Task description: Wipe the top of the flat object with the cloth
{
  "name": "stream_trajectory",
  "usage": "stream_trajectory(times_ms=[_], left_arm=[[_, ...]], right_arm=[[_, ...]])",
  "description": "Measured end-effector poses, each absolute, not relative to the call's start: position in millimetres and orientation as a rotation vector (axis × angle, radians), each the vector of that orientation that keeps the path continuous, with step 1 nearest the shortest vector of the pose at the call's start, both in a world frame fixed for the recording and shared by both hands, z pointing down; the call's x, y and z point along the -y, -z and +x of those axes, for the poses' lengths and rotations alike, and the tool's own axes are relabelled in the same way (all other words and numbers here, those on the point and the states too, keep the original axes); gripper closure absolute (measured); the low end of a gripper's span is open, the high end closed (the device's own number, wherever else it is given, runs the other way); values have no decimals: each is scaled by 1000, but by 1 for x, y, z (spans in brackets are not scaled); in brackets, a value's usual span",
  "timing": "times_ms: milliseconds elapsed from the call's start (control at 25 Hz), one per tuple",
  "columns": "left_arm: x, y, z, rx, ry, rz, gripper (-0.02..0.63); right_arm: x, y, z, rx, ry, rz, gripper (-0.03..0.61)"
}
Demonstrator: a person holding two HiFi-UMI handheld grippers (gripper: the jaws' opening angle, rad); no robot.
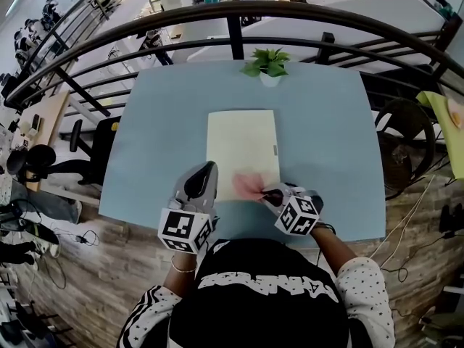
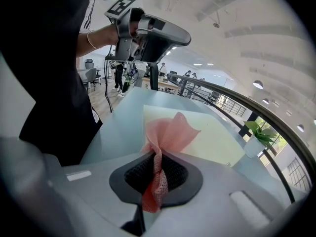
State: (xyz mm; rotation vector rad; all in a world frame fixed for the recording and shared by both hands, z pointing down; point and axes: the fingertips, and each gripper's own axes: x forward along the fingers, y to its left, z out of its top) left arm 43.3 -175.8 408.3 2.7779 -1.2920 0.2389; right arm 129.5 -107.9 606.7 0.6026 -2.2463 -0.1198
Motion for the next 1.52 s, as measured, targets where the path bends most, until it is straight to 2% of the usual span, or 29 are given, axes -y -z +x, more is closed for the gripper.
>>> stream_trajectory(times_ms=[600, 1160, 1520], left_arm=[[166, -406, 33, 1359, -275, 2744, 614], [167, -414, 22, 1393, -314, 2714, 614], [162, -417, 23, 1375, -322, 2715, 614]], right_arm=[[85, -595, 125, 2344, 45, 567, 560], [127, -457, 156, 2842, -150, 1185, 557], [122, -430, 161, 2907, -101, 1295, 557]])
